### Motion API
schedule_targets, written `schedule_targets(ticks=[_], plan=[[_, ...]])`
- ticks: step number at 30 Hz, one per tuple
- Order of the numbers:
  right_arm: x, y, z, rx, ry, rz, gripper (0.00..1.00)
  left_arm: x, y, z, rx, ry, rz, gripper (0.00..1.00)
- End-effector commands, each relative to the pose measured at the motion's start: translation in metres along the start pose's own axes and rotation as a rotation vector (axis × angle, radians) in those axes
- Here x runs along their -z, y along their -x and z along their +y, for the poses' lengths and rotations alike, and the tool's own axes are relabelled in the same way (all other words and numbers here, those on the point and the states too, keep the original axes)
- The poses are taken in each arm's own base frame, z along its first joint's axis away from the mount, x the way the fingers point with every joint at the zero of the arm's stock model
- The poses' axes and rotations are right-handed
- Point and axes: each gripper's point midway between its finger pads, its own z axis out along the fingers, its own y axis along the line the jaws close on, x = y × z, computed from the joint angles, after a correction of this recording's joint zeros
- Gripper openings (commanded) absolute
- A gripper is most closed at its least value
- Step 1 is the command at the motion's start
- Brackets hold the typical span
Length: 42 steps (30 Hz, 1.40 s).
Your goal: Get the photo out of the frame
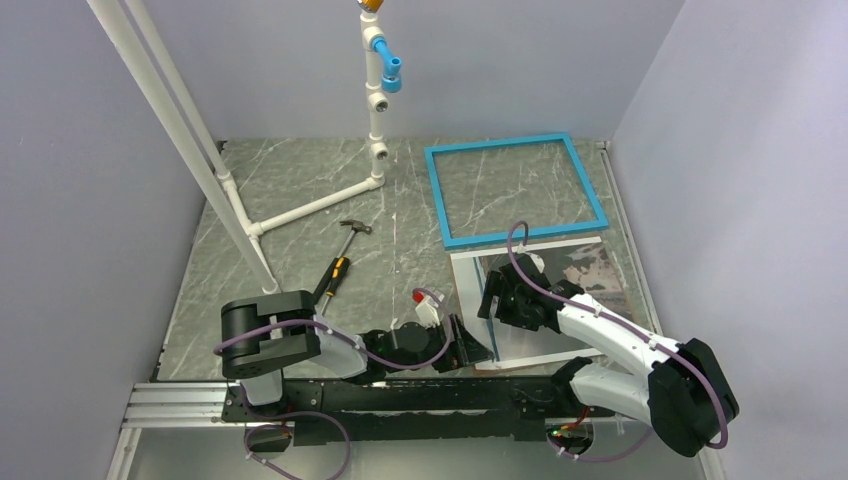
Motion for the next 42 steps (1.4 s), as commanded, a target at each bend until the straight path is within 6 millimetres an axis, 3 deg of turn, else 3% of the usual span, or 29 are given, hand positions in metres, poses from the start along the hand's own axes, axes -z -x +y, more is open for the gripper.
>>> schedule_targets(ticks=[1,9,27,42], plan=[[-0.003,-0.001,0.003,-0.011,0.015,0.006,0.87,-0.001,0.006,-0.010,0.031,-0.047,-0.042,0.82],[-0.002,-0.001,0.004,-0.011,0.020,0.005,0.87,-0.004,0.006,-0.006,0.044,-0.062,-0.048,0.68],[0.001,0.002,0.005,-0.006,0.021,-0.004,0.87,-0.004,0.009,-0.020,-0.022,-0.086,-0.053,0.59],[0.000,0.003,0.007,-0.003,0.024,-0.002,0.87,-0.007,0.006,-0.002,0.086,-0.083,-0.040,0.53]])
